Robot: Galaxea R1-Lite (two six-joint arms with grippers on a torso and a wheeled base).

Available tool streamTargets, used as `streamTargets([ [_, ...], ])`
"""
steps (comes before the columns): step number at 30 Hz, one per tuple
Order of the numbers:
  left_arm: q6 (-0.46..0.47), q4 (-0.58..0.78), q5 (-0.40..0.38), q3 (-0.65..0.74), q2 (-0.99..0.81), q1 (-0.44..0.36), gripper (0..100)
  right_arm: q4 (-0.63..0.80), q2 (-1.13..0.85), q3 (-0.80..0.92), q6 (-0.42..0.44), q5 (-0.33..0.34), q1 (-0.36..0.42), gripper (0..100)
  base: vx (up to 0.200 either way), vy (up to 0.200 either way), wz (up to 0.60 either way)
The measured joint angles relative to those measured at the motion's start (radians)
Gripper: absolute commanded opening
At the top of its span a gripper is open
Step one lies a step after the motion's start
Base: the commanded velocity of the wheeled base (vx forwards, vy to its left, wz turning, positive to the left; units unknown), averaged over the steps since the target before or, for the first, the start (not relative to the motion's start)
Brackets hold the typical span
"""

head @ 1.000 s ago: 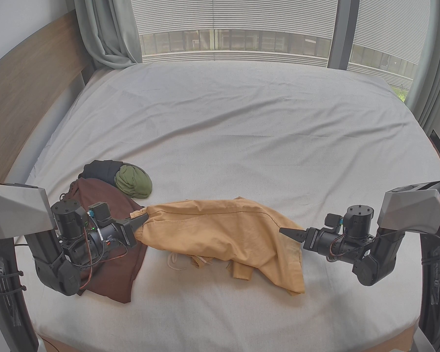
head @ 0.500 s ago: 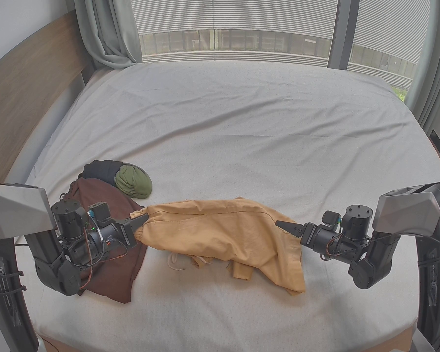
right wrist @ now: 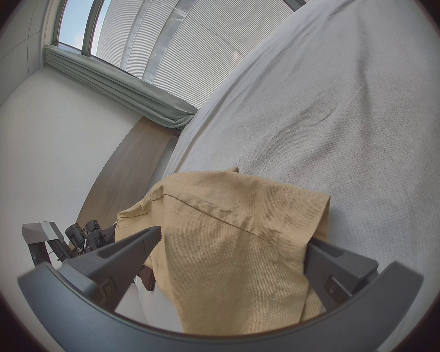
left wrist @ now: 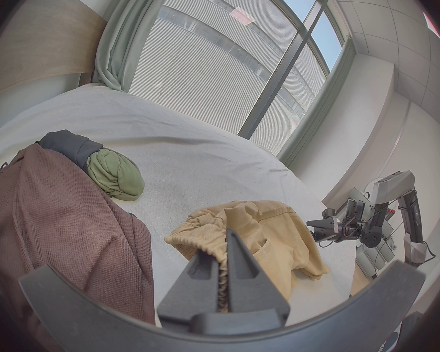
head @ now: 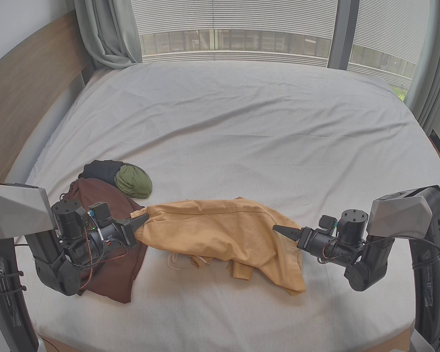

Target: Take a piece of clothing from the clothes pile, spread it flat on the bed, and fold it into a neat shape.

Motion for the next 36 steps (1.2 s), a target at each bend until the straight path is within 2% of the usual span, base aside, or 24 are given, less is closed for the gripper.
streamTargets([
  [18, 0.000, 0.000, 0.000, -0.003, 0.000, 0.001, 0, 0.000, -0.007, 0.028, 0.000, 0.011, -0.022, 0, 0.000, 0.000, 0.00],
  [27, 0.000, 0.000, 0.000, -0.005, 0.000, 0.003, 0, 0.000, -0.094, 0.083, 0.040, 0.094, -0.042, 0, 0.000, 0.000, 0.00],
  [36, -0.001, 0.000, -0.001, -0.007, 0.000, 0.004, 0, 0.000, -0.120, 0.094, 0.041, 0.121, -0.053, 0, 0.000, 0.000, 0.00],
])
